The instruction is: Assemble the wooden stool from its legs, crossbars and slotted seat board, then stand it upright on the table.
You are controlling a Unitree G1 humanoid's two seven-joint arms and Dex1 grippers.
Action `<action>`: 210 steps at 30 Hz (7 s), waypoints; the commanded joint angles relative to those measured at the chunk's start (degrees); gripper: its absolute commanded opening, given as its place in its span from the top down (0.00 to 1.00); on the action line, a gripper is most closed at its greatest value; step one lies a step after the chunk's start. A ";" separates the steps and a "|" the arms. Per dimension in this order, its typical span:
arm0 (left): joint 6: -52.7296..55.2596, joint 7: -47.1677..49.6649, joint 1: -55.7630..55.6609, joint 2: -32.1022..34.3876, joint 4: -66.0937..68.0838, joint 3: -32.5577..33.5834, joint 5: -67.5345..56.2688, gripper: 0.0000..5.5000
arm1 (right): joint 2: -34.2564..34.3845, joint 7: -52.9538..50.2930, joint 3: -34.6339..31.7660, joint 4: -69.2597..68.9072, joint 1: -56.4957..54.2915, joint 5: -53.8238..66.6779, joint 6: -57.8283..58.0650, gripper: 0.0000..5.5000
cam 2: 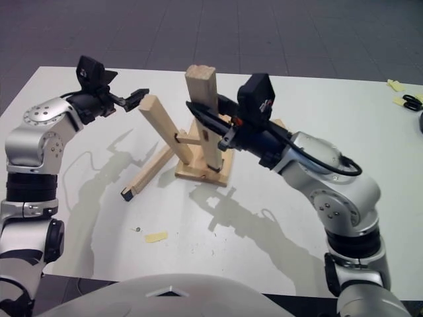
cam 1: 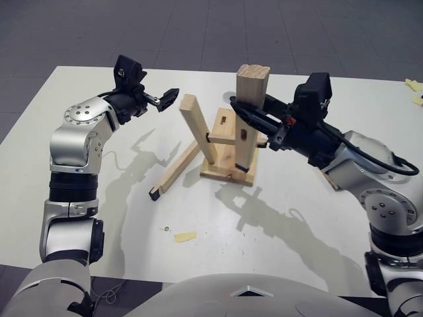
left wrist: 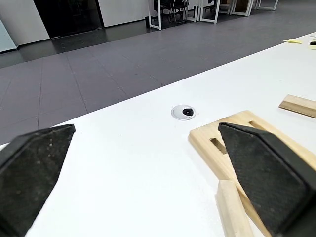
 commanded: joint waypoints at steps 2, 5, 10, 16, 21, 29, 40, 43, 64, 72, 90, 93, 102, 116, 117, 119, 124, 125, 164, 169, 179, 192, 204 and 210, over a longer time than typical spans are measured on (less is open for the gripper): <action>-1.12 -1.07 -0.14 -0.27 -0.48 0.45 0.79 0.02 | 1.75 2.30 -6.25 2.60 -2.10 3.21 -1.72 0.81; -1.51 -1.28 -0.94 -0.74 -0.75 1.37 0.15 0.02 | 5.58 -0.08 -11.09 5.08 -3.83 11.99 -1.33 0.81; 5.50 -7.35 -1.65 0.05 -6.15 6.44 -10.98 0.02 | 8.44 -8.98 -24.13 9.77 -4.03 41.44 -3.96 0.81; 22.60 -24.35 -5.61 8.73 -11.28 10.76 -32.68 0.02 | 4.15 -11.36 -32.66 13.38 -1.31 44.41 -5.59 0.81; 22.88 -30.76 -7.04 11.77 -11.99 4.21 -31.24 0.02 | 3.35 -11.57 -35.14 14.77 1.30 42.38 -6.41 0.81; 14.63 -34.64 -5.42 10.60 -11.75 -6.17 -21.26 0.06 | 3.43 -11.14 -34.47 15.45 2.09 37.91 -6.79 0.81; 13.95 -28.31 -6.14 3.60 -14.33 -5.99 -20.45 0.38 | 5.10 -11.21 -31.55 14.19 5.33 29.89 -7.15 0.81; 14.10 -25.43 -5.39 2.97 -17.20 -4.44 -20.99 0.46 | 4.69 -11.61 -31.22 13.81 6.53 25.79 -7.58 0.81; 17.24 2.30 4.93 -10.29 -30.54 -4.48 -21.24 0.81 | 14.79 -10.13 -11.14 17.66 8.84 -20.67 -25.64 0.81; 15.99 6.70 9.27 -12.29 -33.30 -5.26 -20.73 1.00 | 17.55 -2.40 -8.91 28.74 5.11 -24.69 -32.57 0.81; 11.02 18.16 14.52 -13.95 -45.76 -5.73 -16.09 0.82 | 17.85 4.87 -8.68 31.38 0.43 -24.28 -28.06 0.81; 13.21 17.11 14.79 -11.20 -48.47 -5.61 -17.16 0.73 | 17.77 4.59 -9.36 31.75 0.53 -24.66 -28.73 0.81; 19.84 15.37 16.29 -5.50 -52.78 -3.85 -25.39 0.44 | 17.60 4.46 -10.98 33.16 0.49 -26.08 -30.64 0.81; 16.42 22.69 16.47 -9.06 -47.63 -14.07 -7.42 0.18 | 19.09 3.03 -10.59 31.38 2.15 -27.82 -32.12 0.81; 15.88 23.35 16.19 -9.24 -47.02 -14.32 -5.94 0.22 | 19.08 3.03 -10.62 31.53 2.13 -28.05 -32.39 0.81; 15.54 23.95 16.40 -10.07 -46.23 -14.07 -4.78 0.27 | 19.04 3.14 -10.66 31.97 1.88 -28.35 -32.75 0.81; 14.79 21.39 18.21 -8.71 -46.67 -14.44 -3.50 0.44 | 18.63 3.54 -10.79 32.93 1.19 -28.67 -33.19 0.81; 14.72 20.88 18.59 -8.40 -46.85 -14.65 -3.27 0.45 | 18.56 3.59 -10.83 32.96 1.21 -28.78 -33.26 0.81; 3.40 9.98 32.92 -6.37 -48.87 -15.99 -2.24 0.63 | 18.11 14.13 -9.60 40.81 -1.21 -27.18 -35.37 0.81; 2.74 9.90 33.47 -6.13 -48.23 -16.38 -1.09 0.63 | 19.11 13.68 -8.78 37.74 0.68 -26.77 -34.05 0.81; 2.03 9.68 33.92 -6.09 -47.35 -17.85 -0.13 0.63 | 20.96 12.88 -6.34 33.72 4.02 -27.18 -33.22 0.81; 1.09 10.38 34.92 -6.37 -47.05 -18.86 1.79 0.63 | 20.69 12.13 -6.23 30.77 4.03 -25.93 -30.86 0.81; 0.36 11.18 35.99 -6.93 -46.66 -19.99 3.31 0.63 | 20.92 11.64 -5.34 25.56 5.00 -24.54 -27.38 0.81; 0.32 10.39 36.38 -6.56 -46.14 -19.76 2.76 0.63 | 21.89 11.35 -3.90 24.53 7.62 -25.40 -27.76 0.81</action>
